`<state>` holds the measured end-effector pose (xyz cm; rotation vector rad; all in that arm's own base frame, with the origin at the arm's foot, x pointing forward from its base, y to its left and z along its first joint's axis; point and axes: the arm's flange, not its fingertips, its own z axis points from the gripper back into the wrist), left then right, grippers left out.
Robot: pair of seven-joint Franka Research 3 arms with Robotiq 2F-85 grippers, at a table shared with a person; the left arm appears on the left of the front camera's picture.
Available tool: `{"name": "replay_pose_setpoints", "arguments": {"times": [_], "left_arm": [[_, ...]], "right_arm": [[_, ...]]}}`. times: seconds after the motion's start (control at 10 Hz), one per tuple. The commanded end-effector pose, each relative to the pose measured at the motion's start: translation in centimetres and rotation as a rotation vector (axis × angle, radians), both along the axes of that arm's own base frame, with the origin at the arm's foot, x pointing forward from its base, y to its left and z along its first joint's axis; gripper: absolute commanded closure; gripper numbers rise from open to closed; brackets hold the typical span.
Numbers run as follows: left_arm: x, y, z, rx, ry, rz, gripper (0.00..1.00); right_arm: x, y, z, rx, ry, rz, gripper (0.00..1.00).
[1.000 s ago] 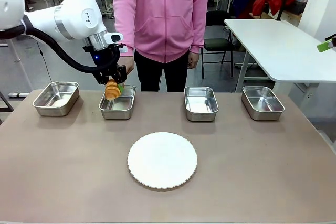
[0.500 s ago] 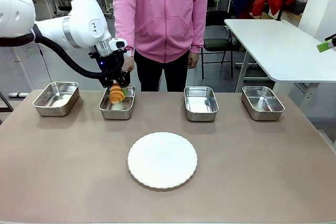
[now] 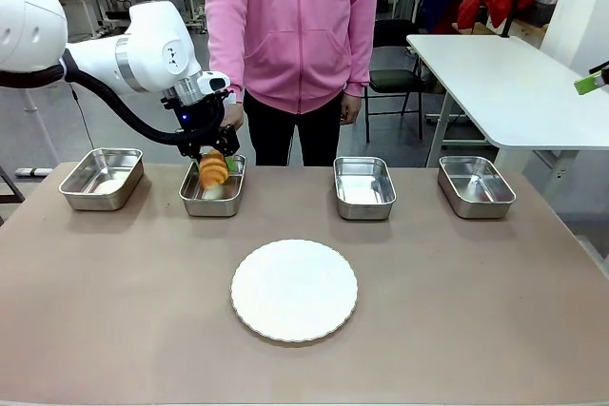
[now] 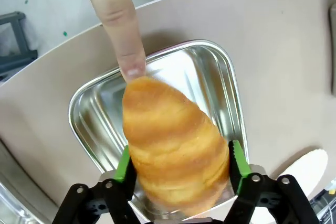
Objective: Place the bread in the container.
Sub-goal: Place the Butter Roll into the Airtight Container indicated by the human.
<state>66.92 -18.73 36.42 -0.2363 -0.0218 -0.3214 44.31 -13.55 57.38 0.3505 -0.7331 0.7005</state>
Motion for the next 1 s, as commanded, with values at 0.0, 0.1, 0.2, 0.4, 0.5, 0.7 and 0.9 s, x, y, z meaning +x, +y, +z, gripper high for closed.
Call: {"name": "replay_pose_setpoints", "arguments": {"times": [0.0, 0.1, 0.2, 0.4, 0.5, 0.7, 0.9], "left_arm": [[-0.02, 0.27, 0.32, 0.013, -0.021, 0.016, 0.00], [-0.14, 0.30, 0.44, 0.019, -0.022, 0.019, 0.00], [-0.23, 0.27, 0.60, 0.019, -0.018, 0.016, 0.00], [0.10, 0.02, 0.17, 0.001, -0.011, 0.002, 0.00], [0.10, 0.02, 0.17, 0.001, -0.011, 0.002, 0.00], [0.10, 0.02, 0.17, 0.001, -0.011, 0.002, 0.00], [0.10, 0.02, 0.17, 0.001, -0.011, 0.002, 0.00]], "right_arm": [[0.11, 0.10, 0.18, 0.016, -0.015, 0.007, 0.00], [0.11, 0.10, 0.18, 0.016, -0.015, 0.007, 0.00], [0.11, 0.10, 0.18, 0.016, -0.015, 0.007, 0.00], [0.11, 0.10, 0.18, 0.016, -0.015, 0.007, 0.00], [0.11, 0.10, 0.18, 0.016, -0.015, 0.007, 0.00], [0.11, 0.10, 0.18, 0.016, -0.015, 0.007, 0.00], [0.11, 0.10, 0.18, 0.016, -0.015, 0.007, 0.00]]}}
